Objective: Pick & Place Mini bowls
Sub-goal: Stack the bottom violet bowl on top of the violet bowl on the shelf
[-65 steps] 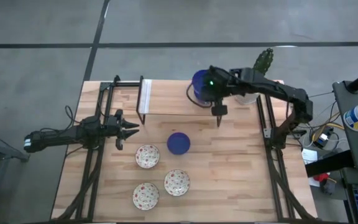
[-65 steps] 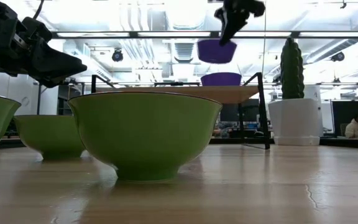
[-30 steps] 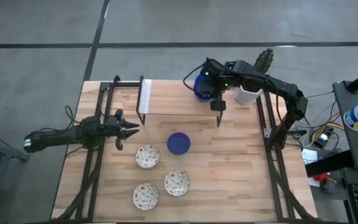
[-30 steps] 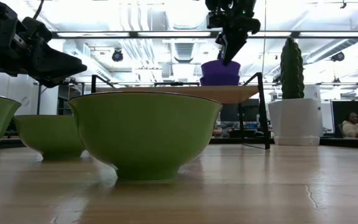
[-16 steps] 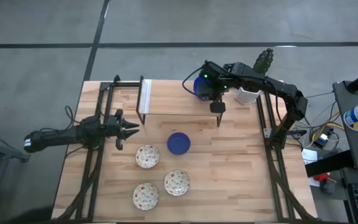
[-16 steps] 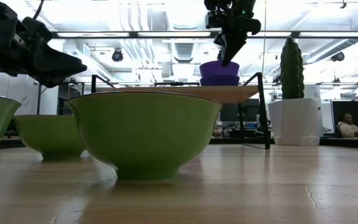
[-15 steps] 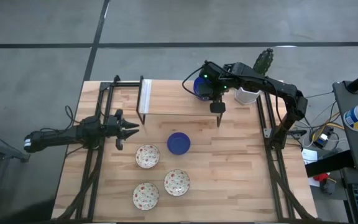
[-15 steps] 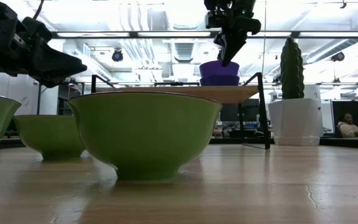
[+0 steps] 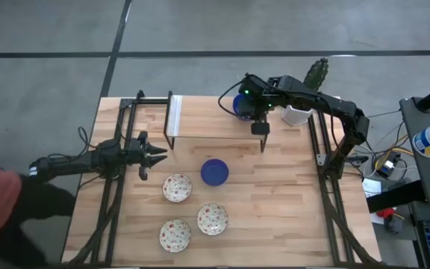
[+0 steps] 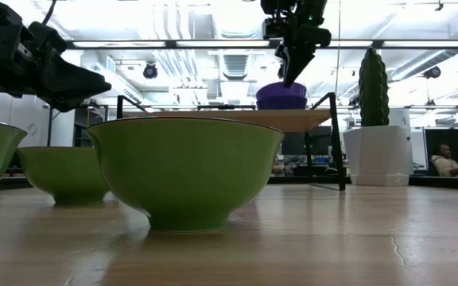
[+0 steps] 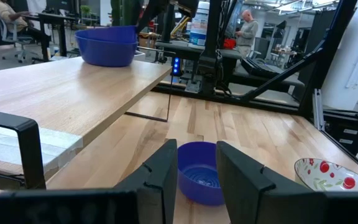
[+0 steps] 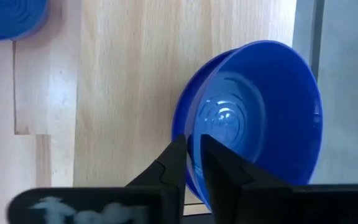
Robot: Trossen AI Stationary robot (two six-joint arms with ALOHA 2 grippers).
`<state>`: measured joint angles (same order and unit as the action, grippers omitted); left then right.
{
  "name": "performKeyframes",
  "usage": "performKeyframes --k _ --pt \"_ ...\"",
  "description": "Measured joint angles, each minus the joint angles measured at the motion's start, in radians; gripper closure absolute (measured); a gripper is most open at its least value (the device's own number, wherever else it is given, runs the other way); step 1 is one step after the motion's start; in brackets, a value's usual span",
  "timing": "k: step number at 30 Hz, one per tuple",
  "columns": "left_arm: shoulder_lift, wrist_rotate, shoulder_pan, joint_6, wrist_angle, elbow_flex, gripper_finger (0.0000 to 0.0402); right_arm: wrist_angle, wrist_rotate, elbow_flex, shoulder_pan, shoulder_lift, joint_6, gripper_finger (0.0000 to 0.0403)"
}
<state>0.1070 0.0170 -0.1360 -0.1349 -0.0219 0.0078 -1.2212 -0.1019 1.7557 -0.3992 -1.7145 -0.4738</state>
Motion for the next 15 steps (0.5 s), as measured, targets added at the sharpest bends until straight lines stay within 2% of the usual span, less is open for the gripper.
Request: performKeyframes --k 8,15 --pt "0.000 0.000 0.000 0.000 0.000 0.000 0.0296 0.001 -0.003 0.002 0.012 0.004 -0.018 0.0307" --pt "0.000 0.000 0.000 0.000 0.000 0.000 0.0296 0.000 -0.007 0.003 0.043 0.025 -0.033 0.0301"
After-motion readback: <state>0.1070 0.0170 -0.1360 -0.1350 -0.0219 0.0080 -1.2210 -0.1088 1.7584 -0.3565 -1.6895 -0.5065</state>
